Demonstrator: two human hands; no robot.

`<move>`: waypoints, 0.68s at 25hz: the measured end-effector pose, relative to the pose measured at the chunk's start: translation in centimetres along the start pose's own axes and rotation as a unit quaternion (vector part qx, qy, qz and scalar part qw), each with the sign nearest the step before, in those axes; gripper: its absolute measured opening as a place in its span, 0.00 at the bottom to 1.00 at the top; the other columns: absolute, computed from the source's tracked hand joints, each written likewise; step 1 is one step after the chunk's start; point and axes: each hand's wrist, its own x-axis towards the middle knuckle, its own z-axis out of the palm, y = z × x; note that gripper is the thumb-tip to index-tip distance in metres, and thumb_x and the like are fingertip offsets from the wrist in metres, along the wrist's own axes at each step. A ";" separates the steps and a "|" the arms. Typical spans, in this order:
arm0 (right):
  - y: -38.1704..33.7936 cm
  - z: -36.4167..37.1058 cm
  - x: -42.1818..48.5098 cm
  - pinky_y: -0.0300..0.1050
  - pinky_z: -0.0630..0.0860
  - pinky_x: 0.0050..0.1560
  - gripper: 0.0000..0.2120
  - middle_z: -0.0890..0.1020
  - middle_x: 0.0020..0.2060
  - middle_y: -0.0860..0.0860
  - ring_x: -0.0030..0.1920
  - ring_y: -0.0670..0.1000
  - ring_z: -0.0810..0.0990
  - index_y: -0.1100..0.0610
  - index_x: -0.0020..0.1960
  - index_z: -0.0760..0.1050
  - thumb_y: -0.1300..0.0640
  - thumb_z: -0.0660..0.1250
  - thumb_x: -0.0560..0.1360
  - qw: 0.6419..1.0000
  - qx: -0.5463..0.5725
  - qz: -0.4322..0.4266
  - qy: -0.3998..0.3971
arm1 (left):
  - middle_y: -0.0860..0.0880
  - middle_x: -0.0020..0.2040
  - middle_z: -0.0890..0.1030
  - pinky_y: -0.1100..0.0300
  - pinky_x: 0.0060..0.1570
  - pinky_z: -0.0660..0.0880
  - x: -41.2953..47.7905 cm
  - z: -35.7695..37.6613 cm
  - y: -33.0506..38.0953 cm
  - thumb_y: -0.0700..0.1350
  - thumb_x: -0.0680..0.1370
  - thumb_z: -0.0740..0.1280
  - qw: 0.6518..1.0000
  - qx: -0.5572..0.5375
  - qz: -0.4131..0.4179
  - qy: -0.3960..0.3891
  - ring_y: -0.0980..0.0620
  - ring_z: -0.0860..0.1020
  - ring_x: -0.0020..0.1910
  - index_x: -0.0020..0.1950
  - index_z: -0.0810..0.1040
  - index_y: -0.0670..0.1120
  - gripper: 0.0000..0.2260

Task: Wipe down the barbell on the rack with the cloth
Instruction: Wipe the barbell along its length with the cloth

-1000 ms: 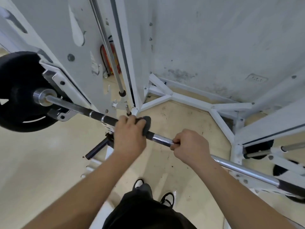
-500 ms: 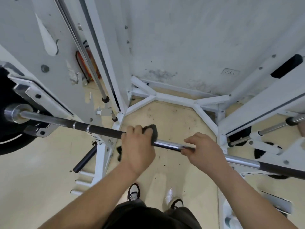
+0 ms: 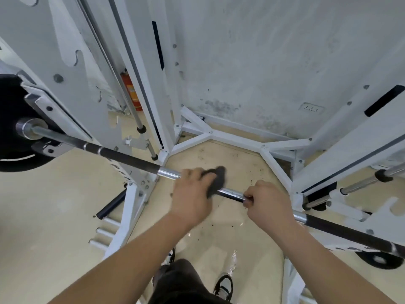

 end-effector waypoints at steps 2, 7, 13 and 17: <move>0.4 -0.1 0.3 0.44 0.68 0.36 0.04 0.71 0.40 0.46 0.45 0.50 0.72 0.48 0.47 0.81 0.52 0.67 0.77 1.000 -0.001 -0.007 0.007 | 0.48 0.62 0.80 0.48 0.58 0.75 -1.0 0.9 1.2 0.44 0.71 0.65 0.991 -0.038 0.126 -0.023 0.43 0.75 0.58 0.68 0.78 0.52 0.24; 0.4 0.8 -0.5 0.43 0.61 0.33 0.06 0.75 0.43 0.46 0.45 0.50 0.74 0.51 0.49 0.83 0.55 0.67 0.76 0.998 0.004 -0.028 0.056 | 0.44 0.68 0.77 0.44 0.61 0.71 -0.7 -0.5 -5.0 0.38 0.71 0.69 0.975 0.037 -0.193 0.108 0.37 0.73 0.64 0.70 0.77 0.51 0.27; 0.6 1.0 -0.4 0.44 0.64 0.35 0.04 0.75 0.41 0.48 0.42 0.51 0.73 0.52 0.45 0.82 0.56 0.68 0.73 0.997 0.000 -0.039 0.069 | 0.43 0.70 0.74 0.42 0.61 0.73 -3.0 3.9 1.9 0.40 0.70 0.71 0.994 0.006 0.036 0.100 0.38 0.71 0.65 0.71 0.74 0.49 0.28; 0.7 1.3 -0.3 0.43 0.62 0.34 0.05 0.75 0.42 0.46 0.44 0.50 0.73 0.50 0.47 0.82 0.56 0.68 0.74 0.997 0.007 -0.034 0.067 | 0.44 0.69 0.75 0.40 0.60 0.74 -1.4 1.9 -3.9 0.41 0.72 0.69 0.992 0.045 -0.041 0.111 0.39 0.72 0.65 0.72 0.75 0.51 0.27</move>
